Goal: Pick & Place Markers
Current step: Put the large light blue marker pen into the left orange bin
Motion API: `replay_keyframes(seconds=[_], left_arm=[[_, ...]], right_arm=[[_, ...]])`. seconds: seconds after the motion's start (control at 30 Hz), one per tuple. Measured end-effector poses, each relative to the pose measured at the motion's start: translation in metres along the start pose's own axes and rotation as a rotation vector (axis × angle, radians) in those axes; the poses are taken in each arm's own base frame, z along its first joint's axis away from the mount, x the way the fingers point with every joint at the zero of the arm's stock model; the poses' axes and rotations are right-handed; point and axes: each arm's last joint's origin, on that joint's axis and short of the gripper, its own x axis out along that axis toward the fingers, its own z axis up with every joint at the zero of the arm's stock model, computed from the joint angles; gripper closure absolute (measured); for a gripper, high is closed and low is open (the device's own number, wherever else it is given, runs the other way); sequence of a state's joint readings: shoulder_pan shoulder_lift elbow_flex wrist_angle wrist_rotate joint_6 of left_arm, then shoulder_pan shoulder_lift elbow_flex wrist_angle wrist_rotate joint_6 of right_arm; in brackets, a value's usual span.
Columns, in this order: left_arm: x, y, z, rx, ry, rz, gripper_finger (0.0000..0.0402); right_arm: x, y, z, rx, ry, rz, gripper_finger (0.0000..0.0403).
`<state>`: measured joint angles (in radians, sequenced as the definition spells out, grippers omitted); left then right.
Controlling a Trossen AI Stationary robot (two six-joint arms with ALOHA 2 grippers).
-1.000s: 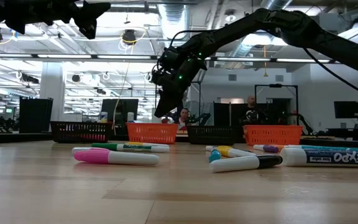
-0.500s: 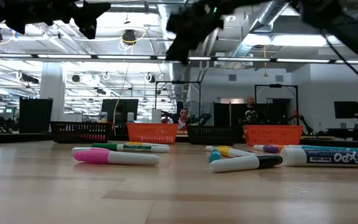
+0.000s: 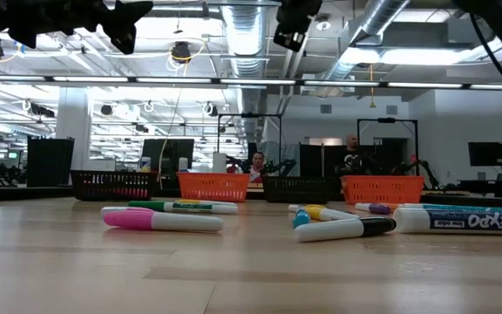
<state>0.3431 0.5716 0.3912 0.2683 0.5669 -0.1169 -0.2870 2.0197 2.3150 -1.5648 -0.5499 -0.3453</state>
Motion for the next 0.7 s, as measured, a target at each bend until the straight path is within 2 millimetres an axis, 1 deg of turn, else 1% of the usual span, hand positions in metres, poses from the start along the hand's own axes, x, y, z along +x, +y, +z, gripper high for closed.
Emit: replay_keyframes(seconds=[0.13,0.23,0.3,0.4,0.5,0.6,0.7], left_arm=[[0.000,-0.002,0.000,-0.001,0.008,-0.058,0.0217],[0.000,-0.002,0.000,-0.001,0.010,-0.084,0.0217],[0.000,-0.003,0.000,-0.001,0.011,-0.090,0.0217],[0.000,-0.003,0.000,-0.001,0.012,-0.092,0.0217],[0.000,-0.003,0.000,-0.006,0.012,-0.092,0.0217],[0.000,-0.003,0.000,-0.021,0.013,-0.092,0.0217],[0.000,-0.003,0.000,-0.024,0.013,-0.092,0.0217]], right_arm=[[0.012,0.021,-0.002,0.040,0.057,0.002,0.0394],[0.026,0.032,-0.010,0.094,0.139,-0.040,0.0393],[0.034,0.039,-0.018,0.134,0.190,-0.057,0.0391],[0.043,0.050,-0.035,0.186,0.260,-0.053,0.0387],[0.056,0.060,-0.057,0.245,0.323,-0.092,0.0383],[0.069,0.069,-0.081,0.299,0.314,-0.124,0.0380],[0.083,0.078,-0.104,0.366,0.261,-0.138,0.0375]])
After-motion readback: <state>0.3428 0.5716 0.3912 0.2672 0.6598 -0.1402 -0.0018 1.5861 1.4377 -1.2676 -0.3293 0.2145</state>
